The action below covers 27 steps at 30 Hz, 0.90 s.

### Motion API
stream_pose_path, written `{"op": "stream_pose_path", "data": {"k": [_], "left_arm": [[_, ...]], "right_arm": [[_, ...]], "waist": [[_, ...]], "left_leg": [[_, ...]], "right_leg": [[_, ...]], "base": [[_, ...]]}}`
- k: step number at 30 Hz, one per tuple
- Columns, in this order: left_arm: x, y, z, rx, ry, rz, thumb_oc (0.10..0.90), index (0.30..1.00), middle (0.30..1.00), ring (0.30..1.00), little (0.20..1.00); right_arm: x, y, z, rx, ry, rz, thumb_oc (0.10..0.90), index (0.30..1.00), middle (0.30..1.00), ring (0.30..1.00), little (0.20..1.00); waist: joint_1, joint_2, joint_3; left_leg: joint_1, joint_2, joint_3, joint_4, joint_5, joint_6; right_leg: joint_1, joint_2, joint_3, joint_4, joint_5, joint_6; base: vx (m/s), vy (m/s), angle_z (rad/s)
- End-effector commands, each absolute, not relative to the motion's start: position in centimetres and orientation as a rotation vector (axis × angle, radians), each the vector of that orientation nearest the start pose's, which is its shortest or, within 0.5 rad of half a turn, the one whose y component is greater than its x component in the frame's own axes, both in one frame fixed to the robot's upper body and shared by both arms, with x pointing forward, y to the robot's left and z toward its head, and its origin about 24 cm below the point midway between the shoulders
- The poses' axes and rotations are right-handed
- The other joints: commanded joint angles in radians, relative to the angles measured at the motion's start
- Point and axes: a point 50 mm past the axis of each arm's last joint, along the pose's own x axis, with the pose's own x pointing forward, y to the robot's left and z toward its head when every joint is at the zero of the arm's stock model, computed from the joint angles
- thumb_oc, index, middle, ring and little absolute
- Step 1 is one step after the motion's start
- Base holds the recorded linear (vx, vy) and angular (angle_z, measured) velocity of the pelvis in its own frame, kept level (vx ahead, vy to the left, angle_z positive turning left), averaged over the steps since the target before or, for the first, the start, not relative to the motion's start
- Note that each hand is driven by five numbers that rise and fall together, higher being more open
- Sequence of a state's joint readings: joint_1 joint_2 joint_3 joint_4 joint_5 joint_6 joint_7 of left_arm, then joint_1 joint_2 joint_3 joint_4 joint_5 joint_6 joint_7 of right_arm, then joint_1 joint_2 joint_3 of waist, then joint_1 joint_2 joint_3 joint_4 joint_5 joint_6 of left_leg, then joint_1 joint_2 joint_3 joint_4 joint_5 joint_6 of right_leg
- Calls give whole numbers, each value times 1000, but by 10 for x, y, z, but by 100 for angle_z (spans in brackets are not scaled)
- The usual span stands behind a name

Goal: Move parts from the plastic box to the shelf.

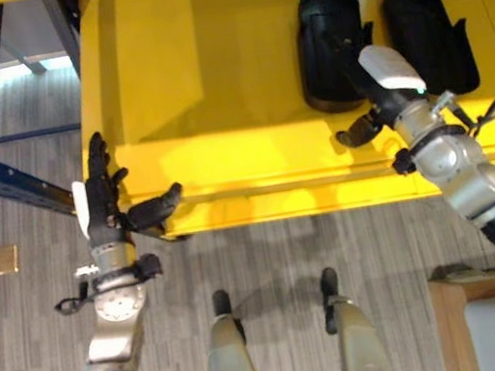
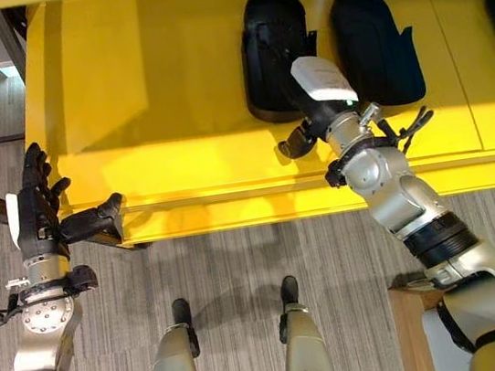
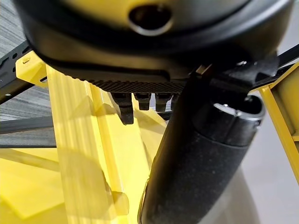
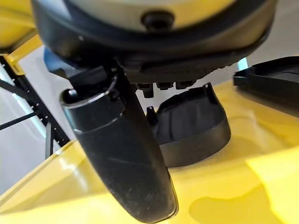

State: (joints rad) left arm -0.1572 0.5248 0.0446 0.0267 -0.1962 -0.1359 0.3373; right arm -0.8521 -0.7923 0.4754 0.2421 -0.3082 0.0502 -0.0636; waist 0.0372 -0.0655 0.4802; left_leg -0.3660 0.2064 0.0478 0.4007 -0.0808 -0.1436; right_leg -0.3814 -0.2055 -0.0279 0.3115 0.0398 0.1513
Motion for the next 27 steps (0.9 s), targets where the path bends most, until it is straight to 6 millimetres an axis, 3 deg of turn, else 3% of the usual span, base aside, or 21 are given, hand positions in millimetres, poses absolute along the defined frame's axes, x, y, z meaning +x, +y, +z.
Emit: {"op": "stream_pose_path", "data": {"k": [1, 7, 17, 23, 27], "left_arm": [[261, 262, 154, 255, -482, 354, 900, 1000, 1000, 1000, 1000], [258, 262, 153, 244, -478, 341, 900, 1000, 1000, 1000, 1000], [247, 266, 144, 203, -444, 308, 900, 1000, 1000, 1000, 1000], [244, 268, 142, 187, -441, 314, 900, 1000, 1000, 1000, 1000], [245, 268, 142, 173, -442, 325, 900, 1000, 1000, 1000, 1000]], "right_arm": [[354, -173, 296, -1252, -689, -61, 900, 1000, 1000, 1000, 1000], [367, -182, 303, -1296, -615, -85, 900, 1000, 1000, 1000, 1000], [388, -220, 303, -1366, -401, -163, 900, 1000, 1000, 1000, 1000], [394, -224, 304, -1383, -356, -174, 900, 1000, 1000, 1000, 1000], [399, -216, 297, -1421, -331, -133, 900, 1000, 1000, 1000, 1000]], "waist": [[35, -28, -65], [47, -20, -46], [68, 21, 3], [67, 35, 19], [69, 42, 28]], "left_leg": [[-20, 1, -35, 14, 26, 41], [-31, -4, -41, 9, 36, 40], [-56, -19, -47, 0, 56, 39], [-67, -25, -47, -6, 64, 38], [-76, -29, -50, -4, 65, 40]], "right_leg": [[-21, -26, 39, -9, 76, 14], [-38, -31, 38, 3, 74, 12], [-81, -41, 37, 29, 76, 13], [-99, -44, 37, 41, 74, 12], [-114, -44, 38, 49, 74, 11]], "base": [[0, 0, 0], [-1, 1, 1], [-1, 0, 0], [-2, 1, -1], [0, 0, 0]]}}
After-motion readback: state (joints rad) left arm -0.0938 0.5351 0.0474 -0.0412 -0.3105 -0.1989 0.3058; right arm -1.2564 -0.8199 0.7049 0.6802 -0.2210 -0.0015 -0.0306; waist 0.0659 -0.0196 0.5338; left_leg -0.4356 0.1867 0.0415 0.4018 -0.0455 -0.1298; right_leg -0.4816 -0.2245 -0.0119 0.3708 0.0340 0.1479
